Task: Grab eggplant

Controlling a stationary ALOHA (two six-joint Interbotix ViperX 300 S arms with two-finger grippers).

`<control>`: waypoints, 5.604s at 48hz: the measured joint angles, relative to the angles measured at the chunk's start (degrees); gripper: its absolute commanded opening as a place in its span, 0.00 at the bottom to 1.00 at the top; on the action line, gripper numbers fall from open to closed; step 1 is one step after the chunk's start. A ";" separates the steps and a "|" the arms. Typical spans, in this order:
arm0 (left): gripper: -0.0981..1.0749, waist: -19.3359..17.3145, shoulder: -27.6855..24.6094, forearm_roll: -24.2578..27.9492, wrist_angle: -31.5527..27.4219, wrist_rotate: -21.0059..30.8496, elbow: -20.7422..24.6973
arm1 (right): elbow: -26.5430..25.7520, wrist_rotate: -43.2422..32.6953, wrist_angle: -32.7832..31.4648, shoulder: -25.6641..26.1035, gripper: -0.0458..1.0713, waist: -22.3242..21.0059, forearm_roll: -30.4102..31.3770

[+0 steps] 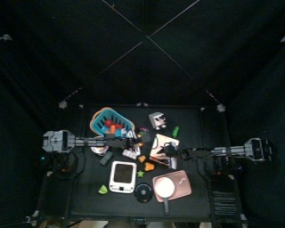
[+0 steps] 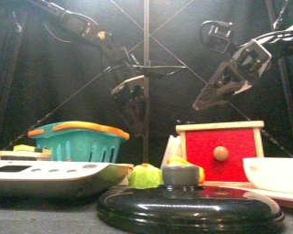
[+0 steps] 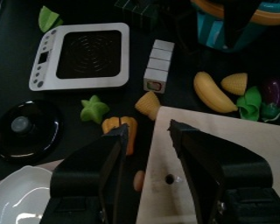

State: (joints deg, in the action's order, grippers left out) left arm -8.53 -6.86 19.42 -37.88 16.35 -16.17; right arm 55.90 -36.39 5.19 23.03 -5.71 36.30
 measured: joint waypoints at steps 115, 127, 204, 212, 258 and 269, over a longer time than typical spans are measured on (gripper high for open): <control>0.95 -17.75 -17.49 -10.55 0.62 -15.12 12.39 | 0.00 0.00 0.00 0.00 0.76 -0.09 0.00; 0.92 -17.75 -17.93 -10.46 0.70 -15.21 12.83 | 0.00 0.00 0.00 0.00 0.76 -0.09 0.00; 0.92 -19.95 -19.51 -18.90 2.81 -25.66 14.50 | -0.26 0.00 0.00 -0.53 0.76 -0.26 0.00; 0.92 -20.30 -18.72 -18.90 6.77 -25.75 12.30 | -0.44 0.09 0.00 -0.79 0.76 -0.26 0.00; 0.91 -20.48 -18.72 -19.34 7.29 -25.84 12.13 | -0.44 -0.53 0.44 0.97 0.76 -0.35 -0.09; 0.87 -20.48 -18.90 -19.42 7.03 -25.84 12.22 | -0.35 -0.53 0.44 1.14 0.76 -0.35 -0.26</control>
State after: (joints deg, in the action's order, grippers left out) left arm -29.00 -25.75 0.00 -30.85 -9.49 -3.96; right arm 55.55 -36.91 5.63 24.17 -6.06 36.04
